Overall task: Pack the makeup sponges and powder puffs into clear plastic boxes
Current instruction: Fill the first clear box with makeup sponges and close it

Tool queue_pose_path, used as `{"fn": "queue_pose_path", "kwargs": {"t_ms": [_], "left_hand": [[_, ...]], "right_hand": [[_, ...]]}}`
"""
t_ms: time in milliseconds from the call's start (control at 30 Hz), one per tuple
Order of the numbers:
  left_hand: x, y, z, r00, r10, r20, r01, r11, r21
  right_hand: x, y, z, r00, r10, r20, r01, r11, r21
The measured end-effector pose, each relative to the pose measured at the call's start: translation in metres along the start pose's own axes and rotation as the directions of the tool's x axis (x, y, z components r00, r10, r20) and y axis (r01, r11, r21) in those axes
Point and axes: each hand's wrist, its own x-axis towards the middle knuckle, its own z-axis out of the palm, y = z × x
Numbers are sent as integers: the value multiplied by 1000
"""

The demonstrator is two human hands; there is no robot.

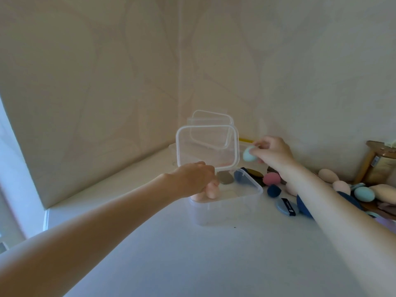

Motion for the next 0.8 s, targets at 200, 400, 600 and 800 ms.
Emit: {"fn": "queue_pose_path", "kwargs": {"t_ms": [200,400,600,800], "left_hand": [[-4,1,-6,999,-11,51,15,998,-67],[-10,7,-16,993,-59,103,75,984,-162],[-12,10,-22,988,-55,143,76,986,-146],[-11,8,-17,995,-33,98,49,986,-161]], "right_hand": [[-17,-18,21,915,162,369,-94,976,-194],[-24,-12,42,935,116,334,-31,968,-247],[-24,-11,47,944,84,318,30,940,-340],[-25,-14,50,919,153,363,-4,925,-379]]}}
